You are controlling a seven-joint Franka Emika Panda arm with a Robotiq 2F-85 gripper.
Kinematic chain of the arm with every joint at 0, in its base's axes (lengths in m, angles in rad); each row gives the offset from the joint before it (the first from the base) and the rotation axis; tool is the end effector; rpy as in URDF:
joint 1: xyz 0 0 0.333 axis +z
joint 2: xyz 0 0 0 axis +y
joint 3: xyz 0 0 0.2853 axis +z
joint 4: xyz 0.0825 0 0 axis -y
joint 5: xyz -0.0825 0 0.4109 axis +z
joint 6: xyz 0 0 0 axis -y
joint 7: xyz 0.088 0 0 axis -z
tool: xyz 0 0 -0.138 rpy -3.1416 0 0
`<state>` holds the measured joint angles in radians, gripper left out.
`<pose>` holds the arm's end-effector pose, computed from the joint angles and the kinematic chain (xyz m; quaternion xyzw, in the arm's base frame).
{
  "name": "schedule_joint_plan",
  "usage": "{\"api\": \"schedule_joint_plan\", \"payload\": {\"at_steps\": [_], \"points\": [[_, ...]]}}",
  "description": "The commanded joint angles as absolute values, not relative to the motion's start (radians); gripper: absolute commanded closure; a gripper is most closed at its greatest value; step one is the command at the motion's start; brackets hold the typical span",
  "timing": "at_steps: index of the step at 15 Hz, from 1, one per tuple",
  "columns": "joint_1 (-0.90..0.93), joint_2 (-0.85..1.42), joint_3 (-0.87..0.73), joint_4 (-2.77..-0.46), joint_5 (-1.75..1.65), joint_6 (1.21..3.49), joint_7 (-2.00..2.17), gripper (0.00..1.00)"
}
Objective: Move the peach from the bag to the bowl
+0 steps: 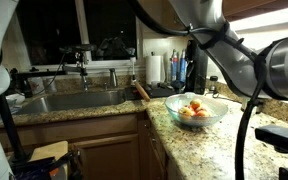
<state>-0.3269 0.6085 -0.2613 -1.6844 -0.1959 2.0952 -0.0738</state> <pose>0.5421 -0.3723 0.1732 0.9671 -0.1801 -0.1362 0.1172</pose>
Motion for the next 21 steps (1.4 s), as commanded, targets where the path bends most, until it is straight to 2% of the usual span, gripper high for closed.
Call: {"api": "schedule_joint_plan", "payload": {"at_steps": [1, 5, 6, 7, 10, 12, 21], "points": [[-0.359, 0.658, -0.243, -1.622, -0.16, 2.095, -0.118, 0.58], [-0.361, 0.696, -0.24, -1.572, -0.146, 2.083, -0.132, 0.58], [-0.361, 0.702, -0.24, -1.562, -0.146, 2.082, -0.131, 0.53], [-0.361, 0.706, -0.239, -1.554, -0.146, 2.081, -0.13, 0.14], [-0.359, 0.705, -0.24, -1.544, -0.147, 2.081, -0.129, 0.03], [-0.36, 0.702, -0.24, -1.541, -0.147, 2.082, -0.129, 0.0], [-0.371, 0.72, -0.245, -1.518, -0.144, 2.068, -0.124, 0.0]]}}
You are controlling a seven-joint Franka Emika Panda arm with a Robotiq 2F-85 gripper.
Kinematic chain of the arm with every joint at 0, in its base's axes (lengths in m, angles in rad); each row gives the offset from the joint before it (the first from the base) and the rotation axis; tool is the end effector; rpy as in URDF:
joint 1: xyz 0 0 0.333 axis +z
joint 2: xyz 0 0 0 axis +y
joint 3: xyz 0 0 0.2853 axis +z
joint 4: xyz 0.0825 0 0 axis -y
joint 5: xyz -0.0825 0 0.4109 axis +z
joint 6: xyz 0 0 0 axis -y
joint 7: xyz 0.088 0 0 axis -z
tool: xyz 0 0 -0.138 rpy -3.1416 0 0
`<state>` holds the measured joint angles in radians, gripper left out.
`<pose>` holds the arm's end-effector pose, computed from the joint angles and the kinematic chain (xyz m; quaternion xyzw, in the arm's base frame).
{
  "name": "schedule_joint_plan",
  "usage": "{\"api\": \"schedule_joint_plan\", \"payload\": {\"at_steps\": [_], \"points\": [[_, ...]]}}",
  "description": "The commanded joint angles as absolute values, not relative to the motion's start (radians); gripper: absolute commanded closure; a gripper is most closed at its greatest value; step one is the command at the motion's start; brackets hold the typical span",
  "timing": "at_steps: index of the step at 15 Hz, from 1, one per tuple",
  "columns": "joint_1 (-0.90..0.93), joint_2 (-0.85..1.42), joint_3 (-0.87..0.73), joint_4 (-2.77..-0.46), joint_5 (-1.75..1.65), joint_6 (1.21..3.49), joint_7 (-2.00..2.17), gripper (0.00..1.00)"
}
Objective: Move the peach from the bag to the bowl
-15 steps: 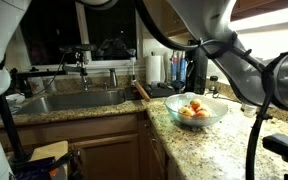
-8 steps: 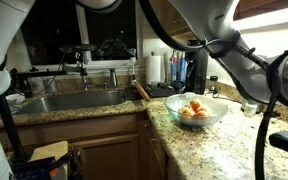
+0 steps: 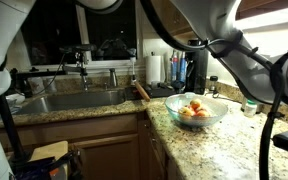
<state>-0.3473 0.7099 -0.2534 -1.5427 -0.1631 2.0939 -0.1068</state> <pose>0.5691 -0.3888 0.1666 0.9707 -0.1736 -0.1180 0.1173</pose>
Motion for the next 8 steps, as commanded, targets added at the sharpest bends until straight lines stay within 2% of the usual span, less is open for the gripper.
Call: {"api": "schedule_joint_plan", "payload": {"at_steps": [1, 8], "points": [[-0.374, 0.722, -0.245, -1.516, -0.144, 2.067, -0.124, 0.0], [-0.384, 0.701, -0.246, -1.528, -0.143, 2.062, -0.125, 0.0]]}}
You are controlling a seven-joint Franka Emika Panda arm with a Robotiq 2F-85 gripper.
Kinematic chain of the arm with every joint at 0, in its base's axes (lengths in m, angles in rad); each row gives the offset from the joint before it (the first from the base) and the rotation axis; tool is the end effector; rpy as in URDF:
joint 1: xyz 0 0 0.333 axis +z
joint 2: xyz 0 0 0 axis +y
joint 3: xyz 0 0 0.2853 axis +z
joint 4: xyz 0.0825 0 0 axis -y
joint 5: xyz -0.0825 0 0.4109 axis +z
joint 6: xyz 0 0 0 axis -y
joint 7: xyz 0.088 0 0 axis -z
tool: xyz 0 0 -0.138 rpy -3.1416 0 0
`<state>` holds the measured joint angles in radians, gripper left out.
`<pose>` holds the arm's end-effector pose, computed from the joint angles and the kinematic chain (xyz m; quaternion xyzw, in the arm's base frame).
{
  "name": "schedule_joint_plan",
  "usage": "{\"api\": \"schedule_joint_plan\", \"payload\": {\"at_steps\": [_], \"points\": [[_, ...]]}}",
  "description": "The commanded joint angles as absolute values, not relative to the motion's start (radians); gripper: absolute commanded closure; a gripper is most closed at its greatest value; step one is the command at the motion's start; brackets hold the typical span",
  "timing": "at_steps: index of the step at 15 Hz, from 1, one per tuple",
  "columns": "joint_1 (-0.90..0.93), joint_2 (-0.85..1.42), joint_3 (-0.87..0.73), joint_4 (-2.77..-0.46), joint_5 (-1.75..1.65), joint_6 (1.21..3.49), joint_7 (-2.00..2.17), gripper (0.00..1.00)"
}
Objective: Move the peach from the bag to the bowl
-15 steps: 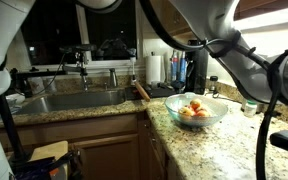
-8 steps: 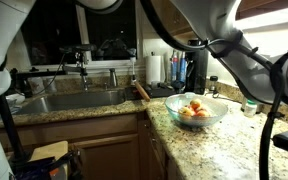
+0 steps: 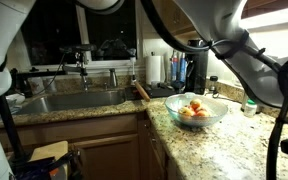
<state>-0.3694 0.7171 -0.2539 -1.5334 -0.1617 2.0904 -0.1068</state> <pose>0.5617 -0.4019 0.1657 0.9685 -0.1846 -0.1200 0.1162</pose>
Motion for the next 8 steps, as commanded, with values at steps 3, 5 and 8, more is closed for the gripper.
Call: {"api": "schedule_joint_plan", "payload": {"at_steps": [3, 5, 8], "points": [[-0.38, 0.694, -0.243, -1.533, -0.141, 2.063, -0.124, 0.0], [-0.377, 0.694, -0.242, -1.532, -0.14, 2.061, -0.123, 0.0], [-0.374, 0.695, -0.241, -1.529, -0.139, 2.059, -0.123, 0.0]]}}
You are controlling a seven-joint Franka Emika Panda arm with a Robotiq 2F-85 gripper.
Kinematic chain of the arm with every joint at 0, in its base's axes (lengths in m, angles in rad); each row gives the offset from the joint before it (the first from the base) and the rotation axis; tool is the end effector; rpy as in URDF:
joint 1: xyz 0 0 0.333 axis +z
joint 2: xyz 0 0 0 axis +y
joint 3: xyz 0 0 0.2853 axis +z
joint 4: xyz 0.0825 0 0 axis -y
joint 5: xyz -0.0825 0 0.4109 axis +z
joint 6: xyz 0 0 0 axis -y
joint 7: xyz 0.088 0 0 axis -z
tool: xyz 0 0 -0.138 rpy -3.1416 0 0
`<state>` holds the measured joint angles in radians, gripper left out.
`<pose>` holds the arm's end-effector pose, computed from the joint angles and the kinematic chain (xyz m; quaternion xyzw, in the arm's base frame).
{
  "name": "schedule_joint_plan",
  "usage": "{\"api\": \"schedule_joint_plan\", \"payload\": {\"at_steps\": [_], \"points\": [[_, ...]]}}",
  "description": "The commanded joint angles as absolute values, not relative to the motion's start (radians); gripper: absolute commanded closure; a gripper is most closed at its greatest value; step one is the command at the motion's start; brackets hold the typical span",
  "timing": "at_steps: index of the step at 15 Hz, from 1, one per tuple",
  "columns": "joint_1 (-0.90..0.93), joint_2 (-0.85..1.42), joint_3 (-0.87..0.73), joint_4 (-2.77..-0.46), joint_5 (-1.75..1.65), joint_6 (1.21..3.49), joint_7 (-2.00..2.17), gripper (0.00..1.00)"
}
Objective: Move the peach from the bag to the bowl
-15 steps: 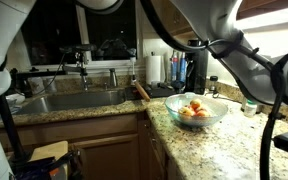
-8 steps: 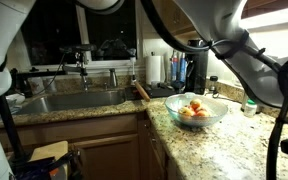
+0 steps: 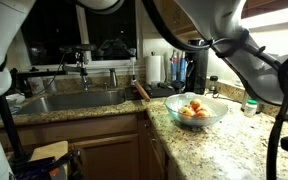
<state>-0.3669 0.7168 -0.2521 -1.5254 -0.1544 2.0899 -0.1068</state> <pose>0.5661 -0.4000 0.1690 0.9693 -0.1848 -0.1149 0.1145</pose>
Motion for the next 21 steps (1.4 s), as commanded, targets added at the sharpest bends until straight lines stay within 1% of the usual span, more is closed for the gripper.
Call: {"api": "schedule_joint_plan", "payload": {"at_steps": [1, 21], "points": [[-0.374, 0.697, -0.24, -1.528, -0.137, 2.059, -0.123, 0.0], [-0.371, 0.663, -0.241, -1.546, -0.118, 2.006, -0.111, 0.0]]}}
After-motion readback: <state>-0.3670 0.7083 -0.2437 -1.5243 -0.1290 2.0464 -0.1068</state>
